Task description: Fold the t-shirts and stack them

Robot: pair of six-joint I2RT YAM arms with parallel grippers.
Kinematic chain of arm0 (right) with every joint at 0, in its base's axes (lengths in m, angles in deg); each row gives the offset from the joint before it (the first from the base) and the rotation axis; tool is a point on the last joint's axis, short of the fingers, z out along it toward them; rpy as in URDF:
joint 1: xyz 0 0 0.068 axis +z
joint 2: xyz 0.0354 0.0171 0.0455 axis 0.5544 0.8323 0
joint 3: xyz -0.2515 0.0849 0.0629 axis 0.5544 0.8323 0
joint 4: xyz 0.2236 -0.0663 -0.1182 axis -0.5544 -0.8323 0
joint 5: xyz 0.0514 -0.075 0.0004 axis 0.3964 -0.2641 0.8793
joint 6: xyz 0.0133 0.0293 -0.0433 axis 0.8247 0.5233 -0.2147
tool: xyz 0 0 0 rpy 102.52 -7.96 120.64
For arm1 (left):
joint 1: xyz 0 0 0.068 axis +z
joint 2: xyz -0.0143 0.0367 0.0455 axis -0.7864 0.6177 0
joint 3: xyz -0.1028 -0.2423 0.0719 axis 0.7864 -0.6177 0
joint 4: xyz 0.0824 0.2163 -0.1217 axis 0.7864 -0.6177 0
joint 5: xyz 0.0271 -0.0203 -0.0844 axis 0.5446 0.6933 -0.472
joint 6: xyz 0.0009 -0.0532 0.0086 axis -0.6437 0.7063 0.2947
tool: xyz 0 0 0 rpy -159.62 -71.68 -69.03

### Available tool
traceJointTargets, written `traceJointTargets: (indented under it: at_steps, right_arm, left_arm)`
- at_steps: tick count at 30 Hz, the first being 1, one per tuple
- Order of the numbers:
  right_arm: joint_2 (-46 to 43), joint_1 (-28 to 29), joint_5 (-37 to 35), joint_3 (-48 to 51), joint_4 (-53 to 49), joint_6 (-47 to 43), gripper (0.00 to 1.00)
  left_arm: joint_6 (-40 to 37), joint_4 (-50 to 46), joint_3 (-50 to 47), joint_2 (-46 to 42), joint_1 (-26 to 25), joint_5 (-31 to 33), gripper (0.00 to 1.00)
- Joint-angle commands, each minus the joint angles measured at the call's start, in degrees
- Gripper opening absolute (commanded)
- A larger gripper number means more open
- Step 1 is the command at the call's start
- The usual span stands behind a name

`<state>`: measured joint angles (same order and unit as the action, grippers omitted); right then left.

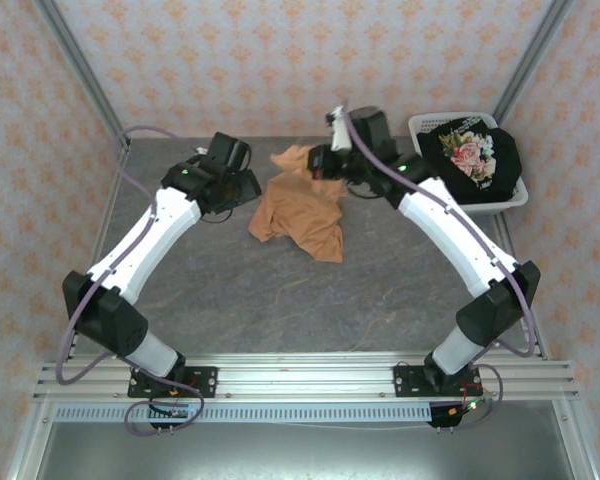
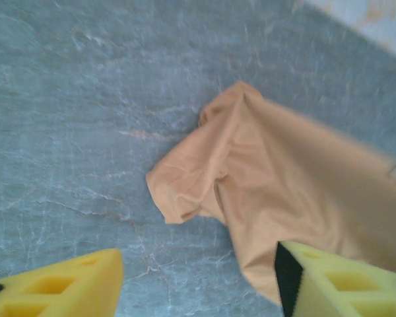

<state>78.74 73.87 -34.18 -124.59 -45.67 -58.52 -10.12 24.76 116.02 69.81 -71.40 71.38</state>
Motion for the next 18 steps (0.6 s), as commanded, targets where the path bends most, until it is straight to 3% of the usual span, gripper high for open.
traceJointTargets:
  at_steps: [1, 3, 7, 10, 15, 18]
  right_arm:
    - [4.1, 9.6, 9.4, 2.2, 3.2, -1.0, 0.00]
    - [9.6, 13.1, 9.5, 1.2, 0.6, -2.4, 0.03]
    - [14.8, 14.2, 9.8, -0.6, -3.1, -4.6, 0.45]
    - [11.0, 12.9, 4.8, 1.5, -2.6, -4.7, 0.65]
    - [4.1, 2.2, -9.3, 15.0, -0.4, 8.3, 0.66]
    - [2.9, -4.4, -12.7, 21.9, -2.6, 14.0, 0.61]
  left_arm:
    - [4.0, -5.2, -2.4, -3.9, 2.4, 7.5, 0.71]
    - [5.2, -8.8, -4.5, -5.4, 3.6, 11.5, 0.74]
    - [5.9, -12.2, -11.1, -7.8, 5.9, 12.1, 0.74]
    - [5.6, -11.5, -17.6, -10.2, 6.0, 10.0, 0.74]
    - [-0.3, -3.0, -27.6, -10.4, 4.8, -3.7, 0.72]
    - [-6.4, -0.8, -28.0, -7.8, -0.7, -5.3, 0.71]
